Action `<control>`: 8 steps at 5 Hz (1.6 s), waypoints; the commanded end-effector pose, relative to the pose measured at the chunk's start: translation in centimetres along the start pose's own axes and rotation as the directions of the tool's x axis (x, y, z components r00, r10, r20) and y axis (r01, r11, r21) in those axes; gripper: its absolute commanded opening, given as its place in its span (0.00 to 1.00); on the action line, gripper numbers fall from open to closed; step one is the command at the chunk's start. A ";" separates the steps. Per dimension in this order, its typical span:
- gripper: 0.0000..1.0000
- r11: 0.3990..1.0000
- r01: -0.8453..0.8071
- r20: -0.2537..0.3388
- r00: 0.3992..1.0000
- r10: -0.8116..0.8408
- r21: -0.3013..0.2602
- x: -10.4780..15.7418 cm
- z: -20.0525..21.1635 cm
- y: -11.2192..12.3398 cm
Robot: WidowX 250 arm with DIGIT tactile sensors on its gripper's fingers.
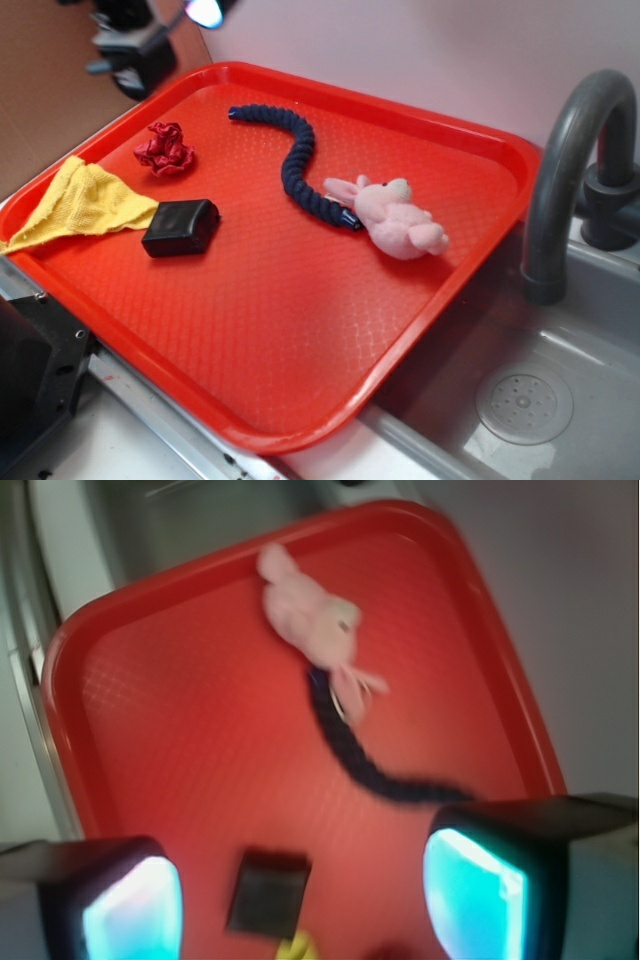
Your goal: Grab the pink bunny.
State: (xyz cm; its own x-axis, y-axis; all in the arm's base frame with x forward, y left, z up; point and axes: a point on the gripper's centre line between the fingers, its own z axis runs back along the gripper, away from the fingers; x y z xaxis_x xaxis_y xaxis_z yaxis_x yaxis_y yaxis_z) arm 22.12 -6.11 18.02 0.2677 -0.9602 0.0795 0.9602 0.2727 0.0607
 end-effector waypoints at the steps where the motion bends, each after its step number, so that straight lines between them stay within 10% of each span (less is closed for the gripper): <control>1: 1.00 0.988 0.156 -0.034 0.987 -0.155 0.021 5.4 -2.3 0.2; 8: 1.00 0.999 0.011 -0.170 0.985 -0.017 -0.034 12.4 -13.0 0.5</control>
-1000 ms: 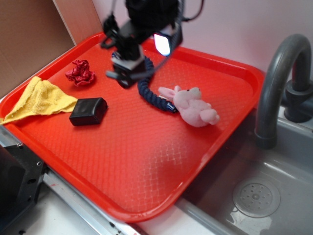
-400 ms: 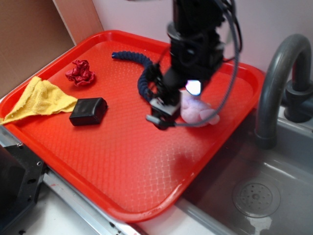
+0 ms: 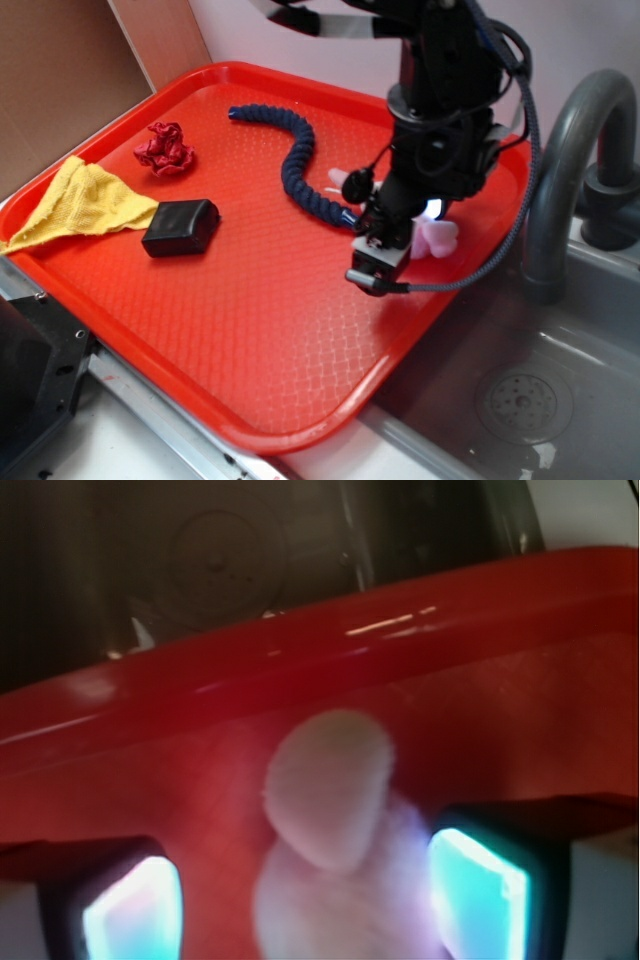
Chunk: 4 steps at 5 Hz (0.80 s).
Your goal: Grab the pink bunny.
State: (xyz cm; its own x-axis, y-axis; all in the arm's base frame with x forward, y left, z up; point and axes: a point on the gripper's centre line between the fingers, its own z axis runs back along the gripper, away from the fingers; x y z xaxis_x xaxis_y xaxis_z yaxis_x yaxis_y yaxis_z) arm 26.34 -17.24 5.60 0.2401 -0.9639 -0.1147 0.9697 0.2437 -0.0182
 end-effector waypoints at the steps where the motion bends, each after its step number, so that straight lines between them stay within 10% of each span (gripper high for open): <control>1: 1.00 0.999 -0.022 -0.005 1.000 0.022 0.039 1.1 -0.5 0.7; 2: 0.00 0.999 -0.002 -0.027 1.000 0.003 0.044 0.6 -0.9 0.5; 4: 0.00 0.958 -0.281 0.028 0.960 0.280 0.055 -5.4 4.8 2.6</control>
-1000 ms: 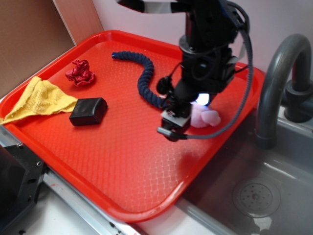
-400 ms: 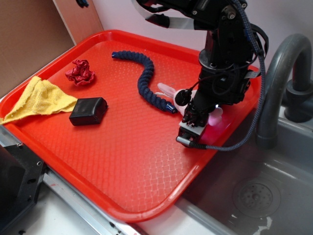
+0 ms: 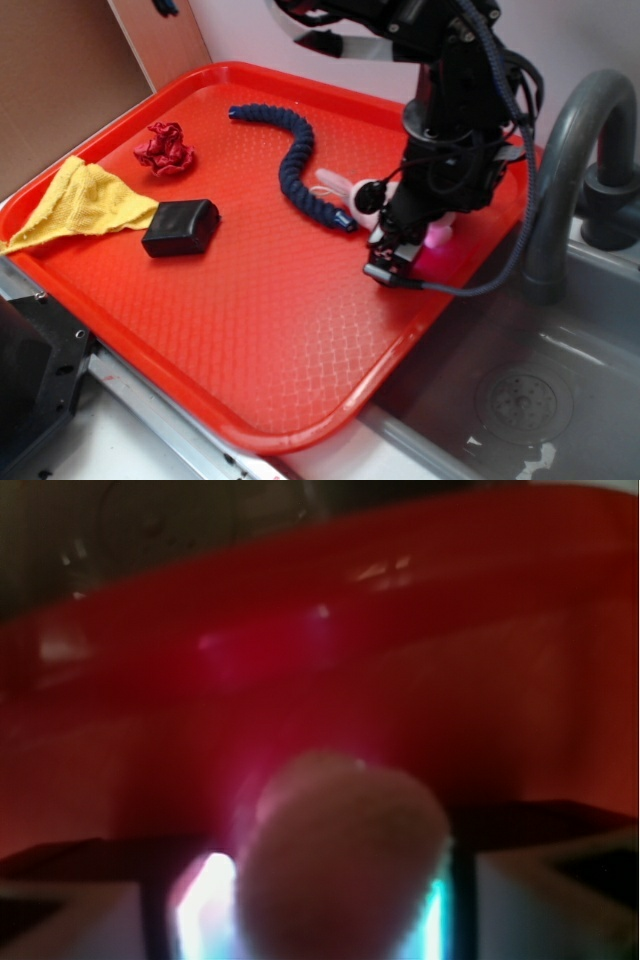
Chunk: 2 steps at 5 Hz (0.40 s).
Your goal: Grab the pink bunny.
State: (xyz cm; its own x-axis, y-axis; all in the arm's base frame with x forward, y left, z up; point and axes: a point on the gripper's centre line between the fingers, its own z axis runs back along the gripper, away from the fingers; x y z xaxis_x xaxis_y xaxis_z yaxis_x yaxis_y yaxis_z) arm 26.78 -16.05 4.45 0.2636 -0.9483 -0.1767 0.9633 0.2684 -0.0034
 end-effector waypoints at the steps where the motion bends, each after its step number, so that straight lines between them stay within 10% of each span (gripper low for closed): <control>1: 0.00 0.873 -0.486 0.163 0.859 0.484 -0.036 -11.1 9.3 3.2; 2: 0.00 0.727 -0.679 0.160 0.710 0.686 -0.105 -15.6 13.3 1.6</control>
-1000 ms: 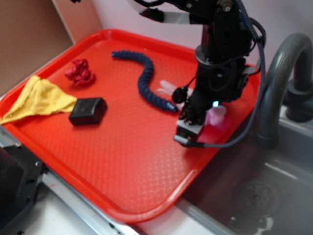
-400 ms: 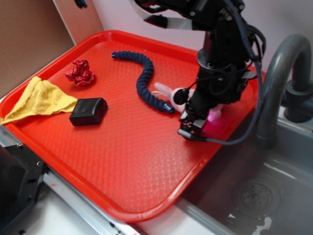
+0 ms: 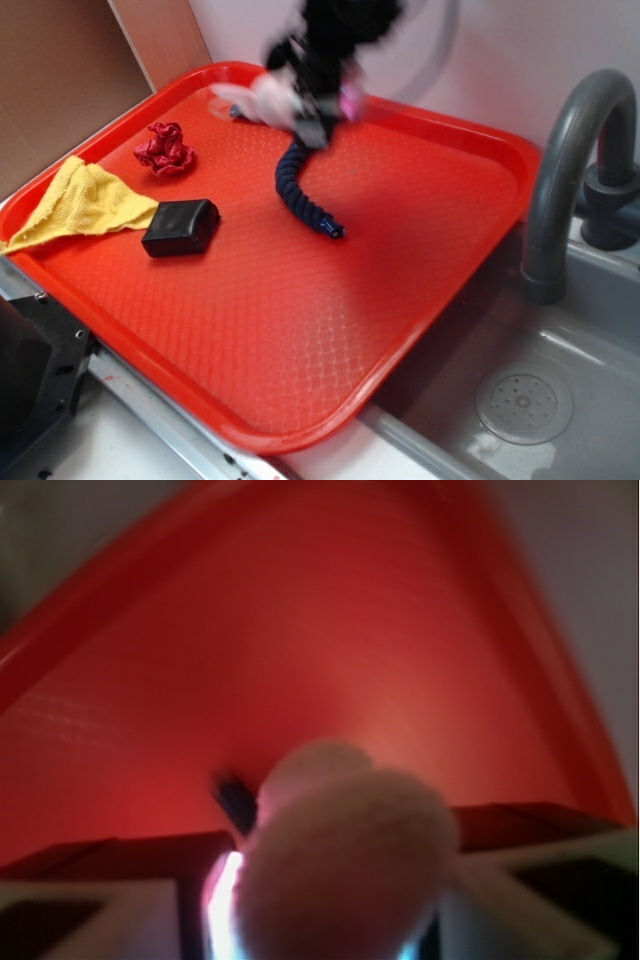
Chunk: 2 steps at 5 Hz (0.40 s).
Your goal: Grab the pink bunny.
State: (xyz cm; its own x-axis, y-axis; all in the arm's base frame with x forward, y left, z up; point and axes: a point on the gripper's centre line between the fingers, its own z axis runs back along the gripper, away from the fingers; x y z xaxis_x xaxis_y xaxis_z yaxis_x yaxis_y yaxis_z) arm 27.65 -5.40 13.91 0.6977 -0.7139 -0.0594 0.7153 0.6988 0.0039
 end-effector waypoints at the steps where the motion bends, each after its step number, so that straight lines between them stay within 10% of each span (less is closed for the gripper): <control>1: 0.00 0.876 -0.480 0.151 0.863 0.482 -0.052 -8.7 10.6 -1.4; 2: 0.00 0.731 -0.679 0.203 0.707 0.677 -0.068 -10.6 13.4 -3.1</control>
State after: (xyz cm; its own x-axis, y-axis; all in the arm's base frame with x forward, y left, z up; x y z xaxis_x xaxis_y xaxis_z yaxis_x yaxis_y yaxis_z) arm 20.06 1.17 27.14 0.9931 -0.0625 0.0989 0.0664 0.9971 -0.0370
